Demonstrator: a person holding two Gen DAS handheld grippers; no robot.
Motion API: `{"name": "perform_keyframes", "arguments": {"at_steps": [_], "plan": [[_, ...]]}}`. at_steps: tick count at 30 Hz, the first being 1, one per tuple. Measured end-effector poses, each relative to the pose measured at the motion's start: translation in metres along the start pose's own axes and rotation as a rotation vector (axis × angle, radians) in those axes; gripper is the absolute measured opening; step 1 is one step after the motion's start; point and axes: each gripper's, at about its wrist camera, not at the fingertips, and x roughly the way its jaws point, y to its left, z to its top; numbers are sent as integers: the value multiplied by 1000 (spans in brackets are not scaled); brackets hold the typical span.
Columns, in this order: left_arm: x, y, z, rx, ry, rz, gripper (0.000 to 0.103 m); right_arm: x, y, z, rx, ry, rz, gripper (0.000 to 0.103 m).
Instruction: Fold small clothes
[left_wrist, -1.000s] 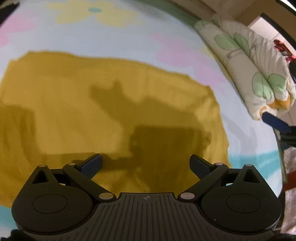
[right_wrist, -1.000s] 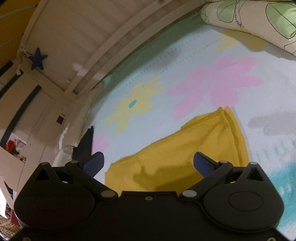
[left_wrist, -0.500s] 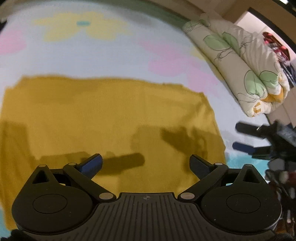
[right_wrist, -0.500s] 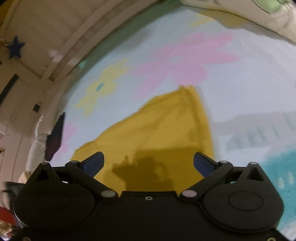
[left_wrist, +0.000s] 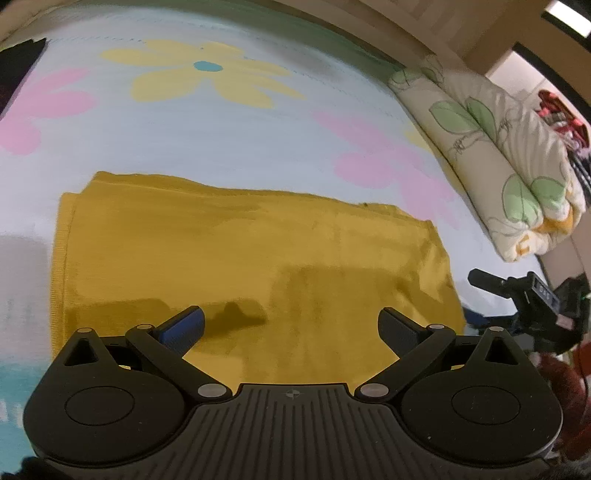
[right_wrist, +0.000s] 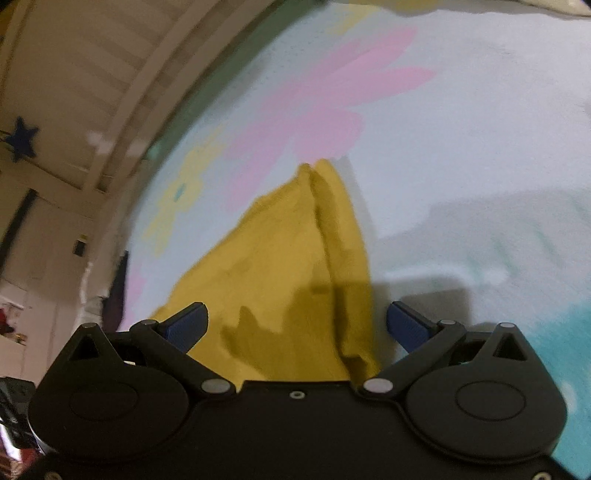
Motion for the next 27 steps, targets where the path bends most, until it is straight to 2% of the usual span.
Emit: {"name": "perform_keyframes", "arguments": {"at_steps": [1, 3, 7, 9, 10, 11, 16, 20, 23, 25, 27], "plan": [[-1, 2, 2, -9, -6, -1, 101, 5, -3, 1, 16, 15, 45, 103], [-3, 5, 5, -23, -18, 4, 101, 8, -8, 2, 38, 8, 82, 103], [-6, 12, 10, -31, -33, 22, 101, 7, -10, 7, 82, 22, 87, 102], [-5, 14, 10, -33, -27, 26, 101, 6, -4, 7, 46, 42, 45, 78], [-4, 15, 10, -34, -22, 27, 101, 8, 0, 6, 22, 59, 8, 35], [-4, 15, 10, -35, -19, 28, 101, 10, 3, 5, 0, 61, -22, 31], [6, 11, 3, -22, 12, 26, 101, 8, 43, 3, -124, 52, -104, 29], [27, -2, -4, 26, 43, 47, 101, 2, 76, 1, -161, 31, -98, 29], [48, -14, -9, 99, 100, 84, 101, 4, 88, -3, -175, 25, -87, 29], [52, -19, -11, 150, 103, 118, 101, 8, 93, -4, -179, 25, -78, 29], [45, -15, -3, 109, 89, 90, 101, 11, 99, -7, -181, 23, -64, 29]]}}
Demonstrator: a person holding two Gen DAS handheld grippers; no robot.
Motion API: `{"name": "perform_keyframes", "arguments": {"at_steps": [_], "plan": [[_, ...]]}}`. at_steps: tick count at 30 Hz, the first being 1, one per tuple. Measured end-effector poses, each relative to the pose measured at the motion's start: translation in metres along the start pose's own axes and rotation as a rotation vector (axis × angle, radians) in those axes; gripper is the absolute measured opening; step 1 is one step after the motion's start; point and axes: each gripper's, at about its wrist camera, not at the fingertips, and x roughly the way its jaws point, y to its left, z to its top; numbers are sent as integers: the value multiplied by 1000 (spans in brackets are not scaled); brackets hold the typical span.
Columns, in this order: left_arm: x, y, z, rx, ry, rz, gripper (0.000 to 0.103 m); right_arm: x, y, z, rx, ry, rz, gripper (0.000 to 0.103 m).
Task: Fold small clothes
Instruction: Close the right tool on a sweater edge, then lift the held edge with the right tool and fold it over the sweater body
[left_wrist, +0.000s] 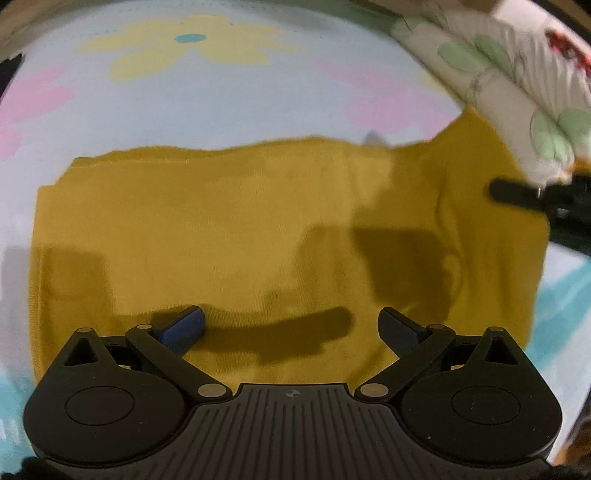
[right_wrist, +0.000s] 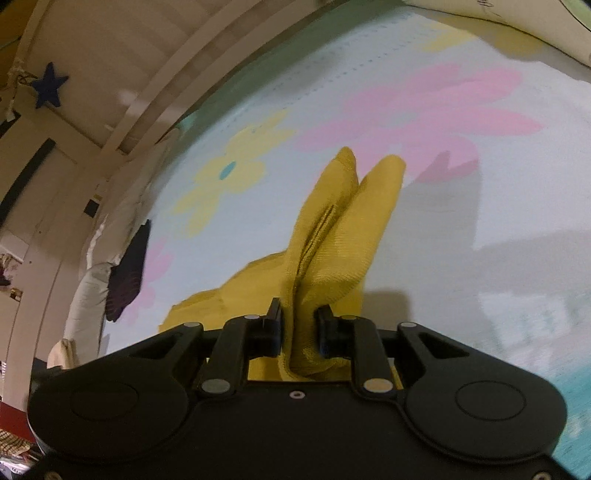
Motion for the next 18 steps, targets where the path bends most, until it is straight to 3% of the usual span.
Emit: {"name": "perform_keyframes", "arguments": {"at_steps": [4, 13, 18], "plan": [[-32, 29, 12, -119, -93, -51, 101, 7, 20, 0, -6, -5, 62, 29], [-74, 115, 6, -359, -193, -6, 101, 51, 68, -14, 92, 57, 295, 29], [-91, 152, -4, -455, -228, 17, 101, 89, 102, -32, 74, 117, 320, 29]]}}
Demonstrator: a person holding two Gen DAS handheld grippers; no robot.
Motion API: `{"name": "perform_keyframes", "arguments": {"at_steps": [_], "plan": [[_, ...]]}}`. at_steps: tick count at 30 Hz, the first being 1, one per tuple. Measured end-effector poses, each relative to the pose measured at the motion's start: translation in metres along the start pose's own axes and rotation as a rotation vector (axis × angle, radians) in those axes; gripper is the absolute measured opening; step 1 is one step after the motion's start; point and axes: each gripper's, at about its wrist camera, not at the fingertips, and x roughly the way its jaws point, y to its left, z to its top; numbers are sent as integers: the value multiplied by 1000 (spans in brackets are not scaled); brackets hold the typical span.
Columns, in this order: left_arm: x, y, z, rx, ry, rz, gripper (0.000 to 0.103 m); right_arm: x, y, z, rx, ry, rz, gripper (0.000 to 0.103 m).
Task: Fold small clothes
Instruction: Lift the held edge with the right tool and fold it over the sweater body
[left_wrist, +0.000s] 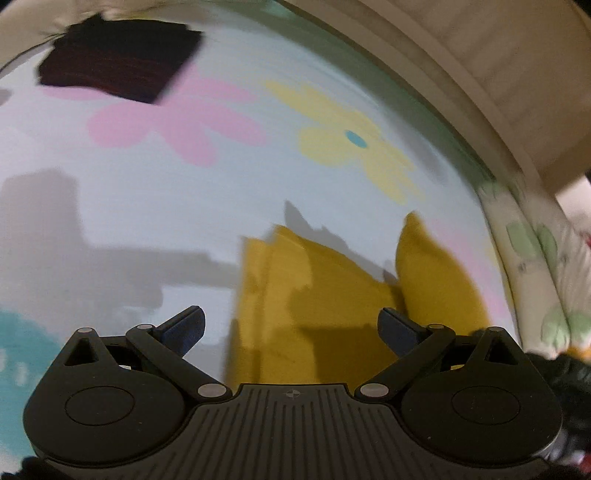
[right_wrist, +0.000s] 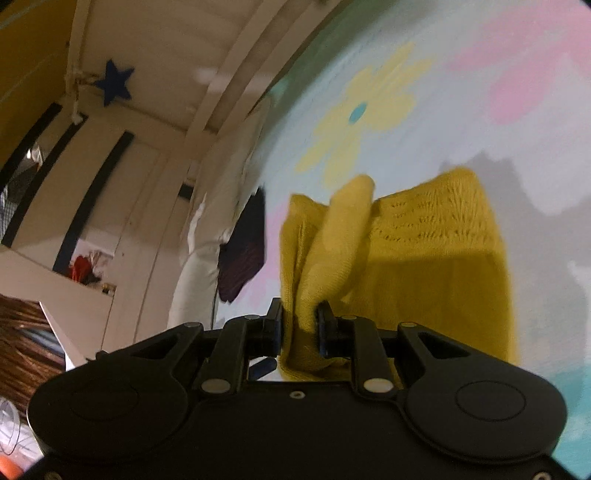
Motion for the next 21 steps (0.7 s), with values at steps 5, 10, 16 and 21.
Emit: {"name": "perform_keyframes", "arguments": {"at_steps": [5, 10, 16, 21], "plan": [[-12, 27, 11, -44, -16, 3, 101, 32, 8, -17, -11, 45, 4, 23], [-12, 35, 12, -58, -4, -12, 101, 43, 26, -31, -122, 50, -40, 20], [-14, 33, 9, -37, -1, -40, 101, 22, 33, -29, -237, 20, -123, 36], [1, 15, 1, -9, 63, -132, 101, 4, 38, -39, -425, 86, -244, 56]]}}
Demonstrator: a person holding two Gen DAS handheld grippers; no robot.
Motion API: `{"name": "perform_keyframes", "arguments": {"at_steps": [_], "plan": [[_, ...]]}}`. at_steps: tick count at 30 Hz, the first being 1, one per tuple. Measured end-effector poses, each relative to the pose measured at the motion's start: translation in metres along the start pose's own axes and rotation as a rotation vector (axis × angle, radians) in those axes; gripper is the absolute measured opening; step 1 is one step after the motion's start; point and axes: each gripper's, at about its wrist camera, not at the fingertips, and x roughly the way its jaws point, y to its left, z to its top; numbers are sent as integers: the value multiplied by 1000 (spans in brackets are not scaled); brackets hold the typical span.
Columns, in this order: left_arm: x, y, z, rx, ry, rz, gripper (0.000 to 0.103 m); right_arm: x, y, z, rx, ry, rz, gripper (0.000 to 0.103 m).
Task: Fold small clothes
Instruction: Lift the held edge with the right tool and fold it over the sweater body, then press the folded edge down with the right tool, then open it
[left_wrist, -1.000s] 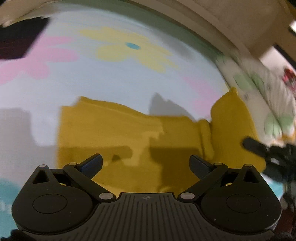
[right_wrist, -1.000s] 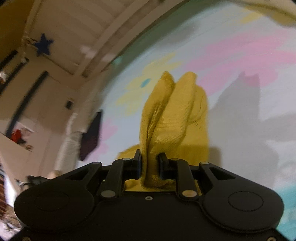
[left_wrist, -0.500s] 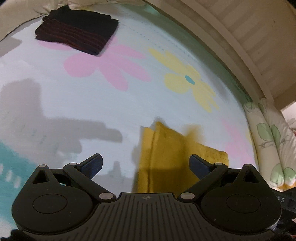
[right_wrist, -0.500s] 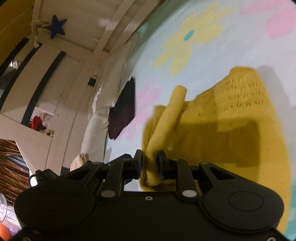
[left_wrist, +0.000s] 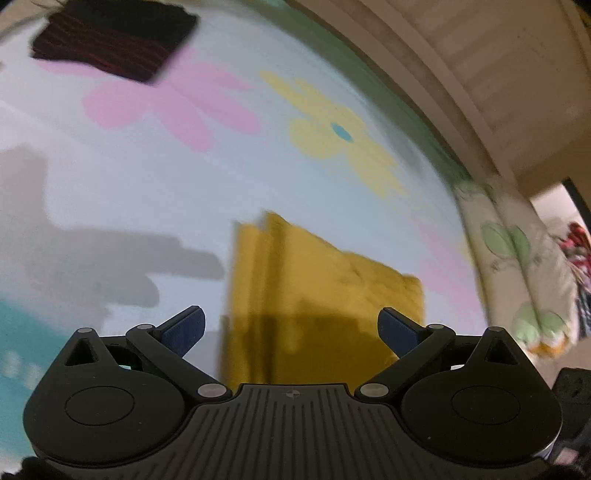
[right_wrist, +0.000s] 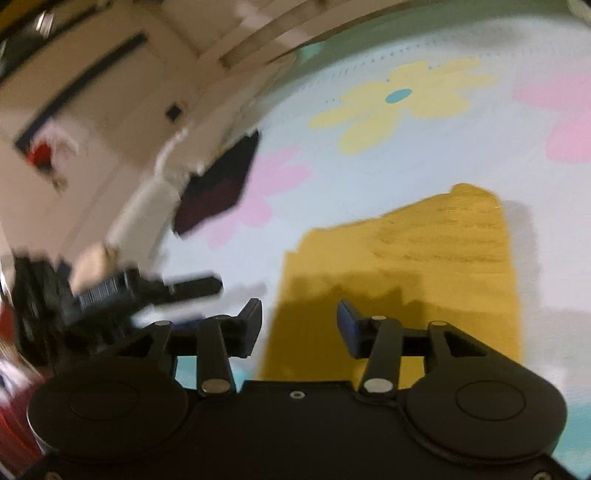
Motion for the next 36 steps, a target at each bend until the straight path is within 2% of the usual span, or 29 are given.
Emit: {"name": "perform_keyframes", "arguments": {"at_steps": [3, 5, 9, 11, 16, 17, 18, 19, 20, 24, 28, 36], "plan": [[9, -11, -4, 40, 23, -11, 101, -8, 13, -15, -153, 22, -14, 60], [15, -16, -6, 54, 35, -20, 101, -11, 24, -29, -262, 46, 5, 71], [26, -21, -7, 64, 55, -17, 101, -7, 52, -64, -460, 105, 41, 73], [30, -24, -6, 82, 61, 1, 101, -2, 66, -80, -558, 118, 31, 78], [30, -23, -3, 94, 64, 17, 101, 12, 97, -115, -821, 119, -49, 76], [30, -22, -2, 96, 66, 20, 101, 14, 98, -117, -835, 124, -51, 65], [31, -22, -1, 98, 70, 27, 101, 17, 99, -119, -838, 127, -61, 56], [32, -22, -1, 102, 75, 37, 101, 17, 98, -118, -829, 130, -71, 28], [33, -22, -2, 109, 79, 45, 101, 17, 96, -117, -812, 129, -65, 18], [34, -26, -2, 125, 96, 38, 101, 2, 86, -108, -735, 71, -60, 15], [33, -29, 0, 117, 95, 19, 101, -22, 69, -94, -592, 2, -44, 15], [42, -33, -4, 82, 144, 31, 101, -45, 42, -71, -366, -52, -21, 15]]}}
